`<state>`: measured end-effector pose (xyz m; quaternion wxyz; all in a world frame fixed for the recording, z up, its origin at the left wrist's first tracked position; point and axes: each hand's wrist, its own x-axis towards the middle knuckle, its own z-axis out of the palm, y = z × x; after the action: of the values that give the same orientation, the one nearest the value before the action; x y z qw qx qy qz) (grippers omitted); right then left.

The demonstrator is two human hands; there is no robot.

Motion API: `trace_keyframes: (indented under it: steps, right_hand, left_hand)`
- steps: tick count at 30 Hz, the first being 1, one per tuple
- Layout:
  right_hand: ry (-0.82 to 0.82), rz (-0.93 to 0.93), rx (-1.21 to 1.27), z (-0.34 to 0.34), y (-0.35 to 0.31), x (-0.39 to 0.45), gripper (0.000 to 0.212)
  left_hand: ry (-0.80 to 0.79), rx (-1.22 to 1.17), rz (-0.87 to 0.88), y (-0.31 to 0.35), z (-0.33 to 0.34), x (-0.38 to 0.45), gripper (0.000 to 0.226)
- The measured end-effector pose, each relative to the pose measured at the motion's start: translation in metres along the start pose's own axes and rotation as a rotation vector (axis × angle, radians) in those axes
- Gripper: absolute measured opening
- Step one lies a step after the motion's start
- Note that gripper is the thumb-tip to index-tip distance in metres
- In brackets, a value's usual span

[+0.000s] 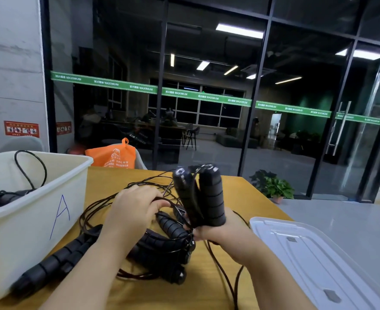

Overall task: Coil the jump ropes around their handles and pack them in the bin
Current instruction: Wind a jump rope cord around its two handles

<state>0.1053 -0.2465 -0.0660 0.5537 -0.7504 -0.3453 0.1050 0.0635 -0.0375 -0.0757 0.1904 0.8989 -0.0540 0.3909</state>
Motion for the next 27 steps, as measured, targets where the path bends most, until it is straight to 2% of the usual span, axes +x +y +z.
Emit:
trace_keyframes:
  steps: [2,4,8,13,18,22,27]
  right_hand:
    - [-0.003,-0.100,-0.202,0.005,-0.004,-0.001,0.008]
    - [-0.006,-0.178,-0.392,0.012,-0.005,-0.001,0.024]
    - [0.069,-0.300,-0.739,0.020,0.005,0.005,0.038]
    - [0.236,-0.396,-1.085,0.031,0.019,0.012,0.050]
    - [0.490,-0.332,-1.150,0.050,0.023,0.019,0.054]
    - [0.581,-0.302,-1.161,0.051,0.025,0.020,0.055]
    - [0.620,-0.292,-1.157,0.041,0.029,0.021,0.058]
  left_hand:
    - [0.032,0.033,-0.059,-0.004,-0.002,-0.001,0.031]
    - [0.047,0.092,-0.076,-0.010,-0.004,0.000,0.026]
    - [0.015,0.054,0.068,-0.021,-0.010,0.005,0.021]
    - [0.040,0.074,0.168,-0.020,-0.022,0.006,0.030]
    - [-0.005,0.210,0.180,-0.007,-0.020,0.009,0.022]
    - [-0.049,0.272,0.078,0.001,-0.018,0.008,0.029]
    - [-0.121,0.278,-0.084,0.012,-0.023,0.009,0.032]
